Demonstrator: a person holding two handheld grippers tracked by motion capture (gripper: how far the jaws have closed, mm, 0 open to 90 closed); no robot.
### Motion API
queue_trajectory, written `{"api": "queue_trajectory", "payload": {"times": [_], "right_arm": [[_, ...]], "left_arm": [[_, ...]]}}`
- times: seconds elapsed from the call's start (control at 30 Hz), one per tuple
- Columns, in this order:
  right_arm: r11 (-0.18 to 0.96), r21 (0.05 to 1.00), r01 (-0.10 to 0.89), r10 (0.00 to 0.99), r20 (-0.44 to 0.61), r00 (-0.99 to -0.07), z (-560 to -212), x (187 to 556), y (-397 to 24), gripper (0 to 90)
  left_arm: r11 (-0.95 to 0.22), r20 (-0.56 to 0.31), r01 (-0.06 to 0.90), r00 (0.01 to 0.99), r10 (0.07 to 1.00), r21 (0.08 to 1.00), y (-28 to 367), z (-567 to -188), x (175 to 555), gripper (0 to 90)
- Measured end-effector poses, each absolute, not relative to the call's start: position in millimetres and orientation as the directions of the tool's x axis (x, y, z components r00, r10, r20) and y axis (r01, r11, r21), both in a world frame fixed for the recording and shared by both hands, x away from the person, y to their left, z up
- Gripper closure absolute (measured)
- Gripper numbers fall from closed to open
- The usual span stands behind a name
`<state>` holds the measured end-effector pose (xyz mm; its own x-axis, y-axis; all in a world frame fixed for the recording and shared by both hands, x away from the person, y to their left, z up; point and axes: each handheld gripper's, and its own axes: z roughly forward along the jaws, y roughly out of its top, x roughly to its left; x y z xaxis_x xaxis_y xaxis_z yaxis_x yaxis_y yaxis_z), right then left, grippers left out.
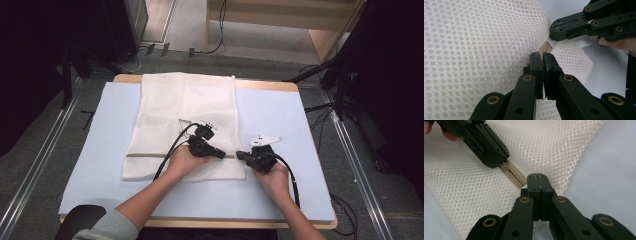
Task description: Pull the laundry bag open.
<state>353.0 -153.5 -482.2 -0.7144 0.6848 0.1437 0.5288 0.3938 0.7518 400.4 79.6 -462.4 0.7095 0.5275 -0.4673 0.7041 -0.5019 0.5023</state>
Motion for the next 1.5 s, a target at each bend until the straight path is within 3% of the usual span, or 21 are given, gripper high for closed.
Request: {"api": "queue_trajectory", "payload": {"times": [0.23,0.43,1.5], "right_arm": [[0.394,0.753,0.527,0.684,0.143,-0.715,-483,353,-154,90.0],[0.393,0.758,0.52,0.677,0.144,-0.721,-483,352,-155,90.0],[0.388,0.755,0.528,0.681,0.151,-0.717,-483,353,-155,90.0]], "left_arm": [[-0.474,-0.524,0.736,0.677,0.517,0.484,83,-464,403,88.9],[-0.488,-0.491,0.722,0.692,0.529,0.491,85,-461,401,88.9],[-0.477,-0.51,0.744,0.668,0.542,0.468,124,-454,401,88.9]]}}
